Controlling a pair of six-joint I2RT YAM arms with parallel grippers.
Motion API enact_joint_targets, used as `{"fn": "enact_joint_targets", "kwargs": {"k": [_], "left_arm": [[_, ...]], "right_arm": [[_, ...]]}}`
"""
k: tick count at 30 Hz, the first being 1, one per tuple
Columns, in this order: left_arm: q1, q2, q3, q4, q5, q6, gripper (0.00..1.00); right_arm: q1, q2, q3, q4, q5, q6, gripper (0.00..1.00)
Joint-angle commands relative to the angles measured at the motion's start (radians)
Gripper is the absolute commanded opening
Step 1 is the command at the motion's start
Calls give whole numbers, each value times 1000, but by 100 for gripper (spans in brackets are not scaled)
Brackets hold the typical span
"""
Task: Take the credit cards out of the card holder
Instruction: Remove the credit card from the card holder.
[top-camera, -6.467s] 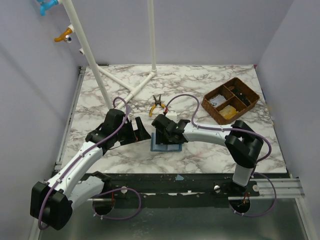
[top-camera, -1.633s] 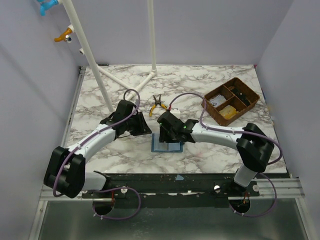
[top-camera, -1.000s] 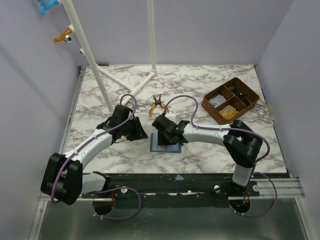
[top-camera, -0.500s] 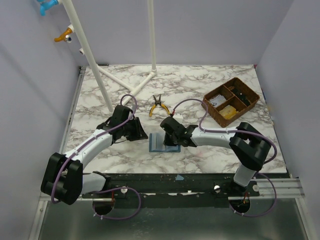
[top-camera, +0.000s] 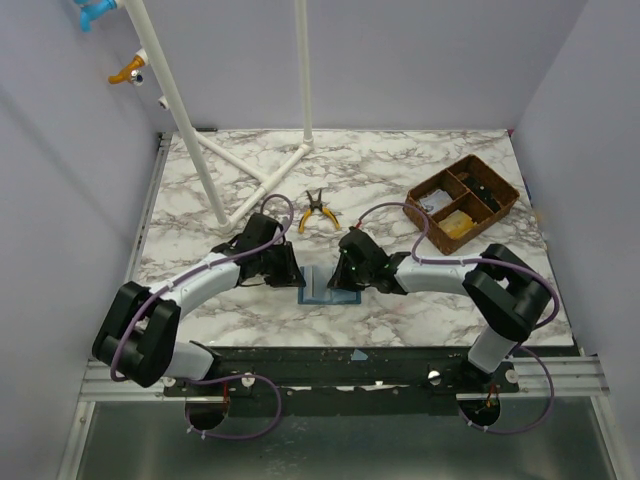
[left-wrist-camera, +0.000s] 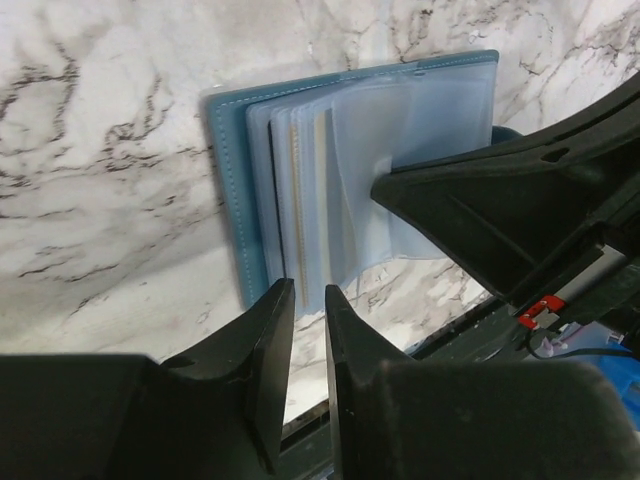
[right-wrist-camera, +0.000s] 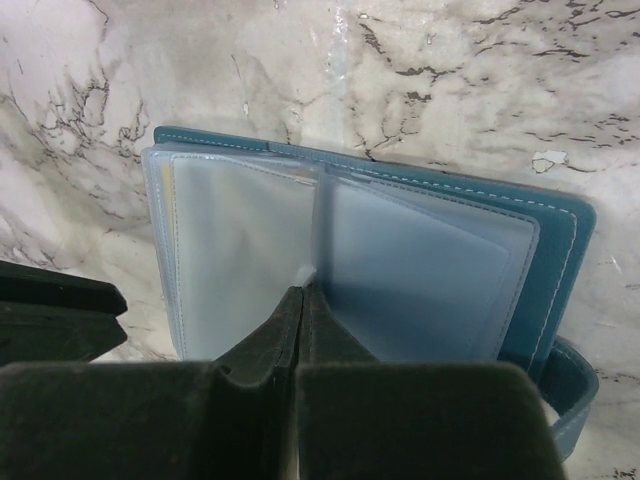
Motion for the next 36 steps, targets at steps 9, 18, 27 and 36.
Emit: {"fn": "enact_joint_targets", "kwargs": {"k": [9,18,27,36], "left_arm": [[-63,81,85,34,3,-13,13],[-80,144,84,74,8,-19,5],[-107,184,105,88,9,-29,2],[-134,178,144,83,20,-41,2]], "right_arm": [[-8,70,-82,-68,-49,-13,1],[-9,64,-90,-67,-50,-9,1],[-9,28,-66,-100,-32,-18,1],[-8,-210,72,-293,76,-63,38]]}}
